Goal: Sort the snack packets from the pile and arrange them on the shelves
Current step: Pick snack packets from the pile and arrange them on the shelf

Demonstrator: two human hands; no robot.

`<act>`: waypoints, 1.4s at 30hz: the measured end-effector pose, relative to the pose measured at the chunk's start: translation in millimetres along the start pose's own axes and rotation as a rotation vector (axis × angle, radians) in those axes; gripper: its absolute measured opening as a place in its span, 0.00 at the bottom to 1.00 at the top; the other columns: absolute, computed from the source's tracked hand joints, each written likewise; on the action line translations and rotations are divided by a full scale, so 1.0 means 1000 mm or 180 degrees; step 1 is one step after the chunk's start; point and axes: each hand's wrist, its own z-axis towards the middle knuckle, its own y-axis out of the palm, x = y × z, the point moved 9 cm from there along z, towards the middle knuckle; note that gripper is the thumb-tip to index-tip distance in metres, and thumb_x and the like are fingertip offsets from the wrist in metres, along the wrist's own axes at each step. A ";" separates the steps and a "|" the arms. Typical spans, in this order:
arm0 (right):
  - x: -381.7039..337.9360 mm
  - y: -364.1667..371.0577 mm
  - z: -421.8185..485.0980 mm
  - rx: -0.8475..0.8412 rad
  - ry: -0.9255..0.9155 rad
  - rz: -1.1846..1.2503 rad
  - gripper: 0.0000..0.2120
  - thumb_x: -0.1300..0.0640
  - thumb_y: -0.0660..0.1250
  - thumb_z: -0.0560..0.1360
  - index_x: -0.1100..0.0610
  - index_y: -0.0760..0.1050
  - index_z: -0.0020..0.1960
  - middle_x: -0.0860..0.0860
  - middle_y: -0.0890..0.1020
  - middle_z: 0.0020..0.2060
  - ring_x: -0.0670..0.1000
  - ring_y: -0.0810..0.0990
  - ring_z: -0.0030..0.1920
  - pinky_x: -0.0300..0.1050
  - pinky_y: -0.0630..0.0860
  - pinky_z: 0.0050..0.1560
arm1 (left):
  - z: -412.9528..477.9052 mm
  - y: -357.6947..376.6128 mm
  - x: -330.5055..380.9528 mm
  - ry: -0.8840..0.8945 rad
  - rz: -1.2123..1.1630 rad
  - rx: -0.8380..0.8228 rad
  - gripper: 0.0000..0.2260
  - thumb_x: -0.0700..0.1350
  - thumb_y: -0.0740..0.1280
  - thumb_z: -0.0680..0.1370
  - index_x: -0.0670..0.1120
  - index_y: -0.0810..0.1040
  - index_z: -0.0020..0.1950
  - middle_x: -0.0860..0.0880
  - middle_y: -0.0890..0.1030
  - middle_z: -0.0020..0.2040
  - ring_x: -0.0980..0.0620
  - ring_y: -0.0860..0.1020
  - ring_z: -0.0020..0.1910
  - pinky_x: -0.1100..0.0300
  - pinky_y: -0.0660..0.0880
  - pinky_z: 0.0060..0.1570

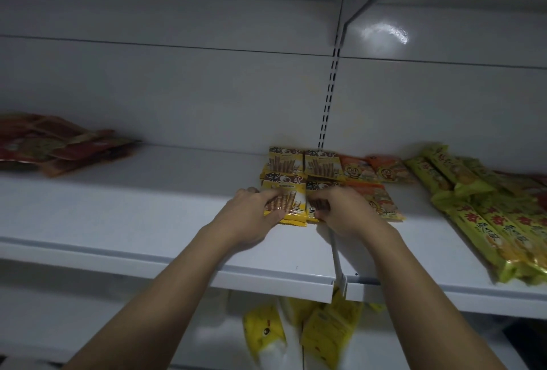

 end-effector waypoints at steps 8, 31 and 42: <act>-0.054 -0.025 0.002 0.0608 0.0057 0.0083 0.27 0.50 0.68 0.78 0.49 0.66 0.75 0.52 0.75 0.68 0.57 0.73 0.67 0.53 0.73 0.63 | -0.026 -0.041 -0.024 -0.0086 0.0269 0.0236 0.28 0.60 0.61 0.80 0.54 0.59 0.78 0.46 0.68 0.73 0.44 0.66 0.71 0.51 0.68 0.66; -0.438 0.059 0.066 0.0139 -0.1757 0.0468 0.34 0.42 0.69 0.75 0.49 0.61 0.77 0.49 0.68 0.74 0.53 0.63 0.74 0.51 0.60 0.73 | -0.258 -0.217 -0.291 -0.1729 0.0809 0.1347 0.28 0.64 0.60 0.79 0.54 0.64 0.77 0.51 0.69 0.74 0.48 0.67 0.71 0.48 0.65 0.67; -0.558 0.092 0.068 0.0164 -0.2054 0.0361 0.33 0.41 0.67 0.76 0.50 0.61 0.77 0.49 0.68 0.74 0.53 0.64 0.74 0.52 0.60 0.72 | -0.339 -0.258 -0.363 -0.2138 0.0927 0.1520 0.28 0.64 0.60 0.79 0.53 0.64 0.76 0.50 0.70 0.73 0.47 0.67 0.71 0.46 0.67 0.66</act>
